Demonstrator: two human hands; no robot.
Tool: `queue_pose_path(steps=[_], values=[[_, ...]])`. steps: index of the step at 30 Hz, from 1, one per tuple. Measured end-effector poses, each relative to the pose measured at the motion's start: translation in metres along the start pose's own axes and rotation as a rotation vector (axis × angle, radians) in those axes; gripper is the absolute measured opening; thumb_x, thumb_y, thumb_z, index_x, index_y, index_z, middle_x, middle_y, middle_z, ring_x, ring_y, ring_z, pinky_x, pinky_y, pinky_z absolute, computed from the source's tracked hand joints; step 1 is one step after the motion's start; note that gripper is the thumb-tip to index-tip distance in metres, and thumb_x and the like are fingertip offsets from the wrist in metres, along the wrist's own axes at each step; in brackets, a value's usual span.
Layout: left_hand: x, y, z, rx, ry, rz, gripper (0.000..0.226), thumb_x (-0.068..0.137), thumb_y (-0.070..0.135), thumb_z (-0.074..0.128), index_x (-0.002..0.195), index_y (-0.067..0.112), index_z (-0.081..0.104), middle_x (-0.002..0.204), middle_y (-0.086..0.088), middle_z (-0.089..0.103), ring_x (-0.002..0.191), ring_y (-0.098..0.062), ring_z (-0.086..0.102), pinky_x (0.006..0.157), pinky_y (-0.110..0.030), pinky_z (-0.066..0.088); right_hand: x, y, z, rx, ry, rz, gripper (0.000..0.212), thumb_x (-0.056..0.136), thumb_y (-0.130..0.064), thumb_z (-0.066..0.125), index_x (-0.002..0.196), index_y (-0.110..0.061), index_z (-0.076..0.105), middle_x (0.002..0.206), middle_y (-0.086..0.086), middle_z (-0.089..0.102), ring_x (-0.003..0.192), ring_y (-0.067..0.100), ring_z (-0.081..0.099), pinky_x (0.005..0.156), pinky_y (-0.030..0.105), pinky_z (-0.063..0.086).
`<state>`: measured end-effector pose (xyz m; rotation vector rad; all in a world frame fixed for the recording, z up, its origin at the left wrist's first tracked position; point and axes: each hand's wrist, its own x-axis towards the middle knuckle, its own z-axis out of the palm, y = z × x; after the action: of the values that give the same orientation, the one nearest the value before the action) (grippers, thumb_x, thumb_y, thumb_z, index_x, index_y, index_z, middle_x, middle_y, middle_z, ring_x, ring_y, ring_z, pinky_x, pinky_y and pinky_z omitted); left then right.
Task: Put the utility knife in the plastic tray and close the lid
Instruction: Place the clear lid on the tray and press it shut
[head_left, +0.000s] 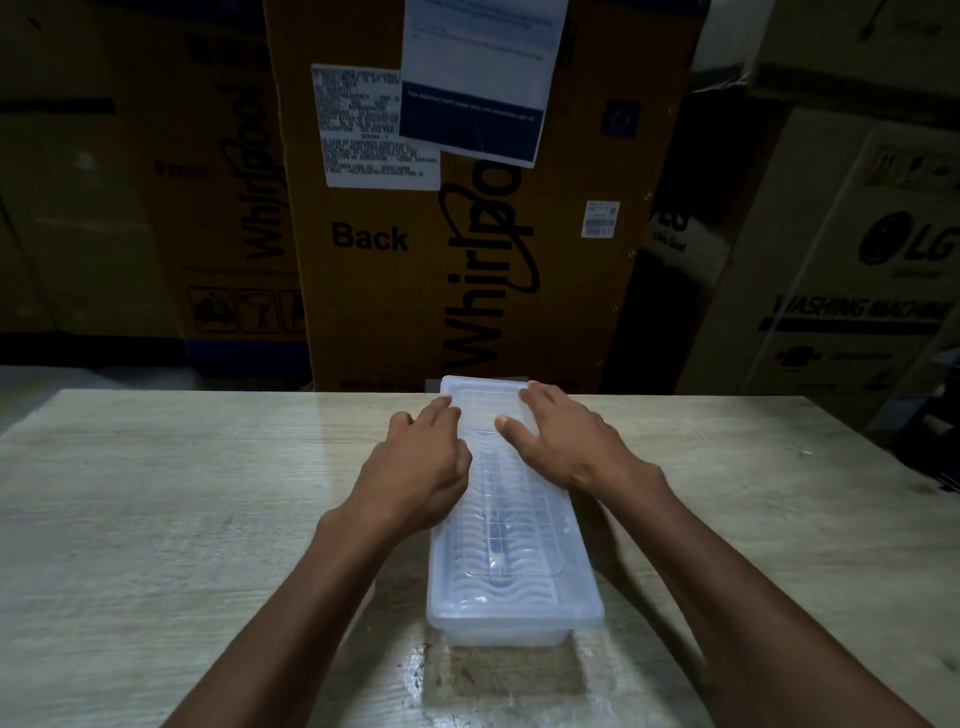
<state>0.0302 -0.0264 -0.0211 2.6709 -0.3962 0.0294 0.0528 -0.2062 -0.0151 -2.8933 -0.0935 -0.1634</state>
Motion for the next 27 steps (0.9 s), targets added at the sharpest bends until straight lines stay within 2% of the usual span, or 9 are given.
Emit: queue_pose_path(steps=[8, 17, 22, 24, 27], values=[[0.037, -0.004, -0.008, 0.114, -0.068, 0.003, 0.067, 0.1, 0.047, 0.025, 0.157, 0.016, 0.012, 0.171, 0.0, 0.003, 0.15, -0.038, 0.019, 0.116, -0.057, 0.031, 0.0, 0.0, 0.0, 0.002, 0.0, -0.006, 0.07, 0.098, -0.063, 0.031, 0.153, -0.021, 0.028, 0.167, 0.001, 0.023, 0.145, 0.026, 0.038, 0.111, 0.049, 0.036], [0.045, -0.012, 0.002, 0.031, -0.032, 0.015, 0.069, 0.098, 0.05, 0.027, 0.158, 0.018, 0.011, 0.17, -0.001, 0.004, 0.15, -0.034, 0.026, 0.117, -0.054, 0.032, 0.001, -0.003, -0.002, -0.004, 0.015, -0.008, 0.066, 0.098, -0.06, 0.035, 0.15, -0.019, 0.033, 0.161, 0.002, 0.034, 0.137, 0.025, 0.046, 0.105, 0.044, 0.042], [0.045, -0.019, 0.01, -0.074, -0.004, 0.006, 0.063, 0.101, 0.048, 0.027, 0.158, 0.023, 0.015, 0.17, 0.003, 0.006, 0.151, -0.034, 0.021, 0.12, -0.054, 0.027, 0.004, -0.012, -0.002, -0.173, 0.016, -0.015, 0.058, 0.101, -0.051, 0.031, 0.147, -0.018, 0.036, 0.159, 0.008, 0.034, 0.142, 0.032, 0.031, 0.112, 0.054, 0.029], [0.046, -0.021, 0.013, -0.123, 0.013, 0.004, 0.063, 0.1, 0.047, 0.028, 0.157, 0.023, 0.018, 0.17, 0.003, 0.009, 0.151, -0.034, 0.022, 0.12, -0.055, 0.026, 0.008, -0.012, -0.002, -0.159, 0.046, -0.074, 0.053, 0.101, -0.046, 0.033, 0.148, -0.022, 0.035, 0.162, 0.008, 0.024, 0.145, 0.032, 0.023, 0.115, 0.057, 0.023], [0.045, -0.023, 0.014, -0.144, 0.035, 0.008, 0.062, 0.099, 0.047, 0.029, 0.156, 0.024, 0.022, 0.169, 0.003, 0.013, 0.15, -0.034, 0.025, 0.119, -0.055, 0.028, 0.01, -0.009, -0.001, -0.088, 0.104, -0.199, 0.056, 0.099, -0.04, 0.04, 0.153, -0.034, 0.023, 0.163, 0.001, 0.008, 0.148, 0.029, 0.013, 0.118, 0.059, 0.016]])
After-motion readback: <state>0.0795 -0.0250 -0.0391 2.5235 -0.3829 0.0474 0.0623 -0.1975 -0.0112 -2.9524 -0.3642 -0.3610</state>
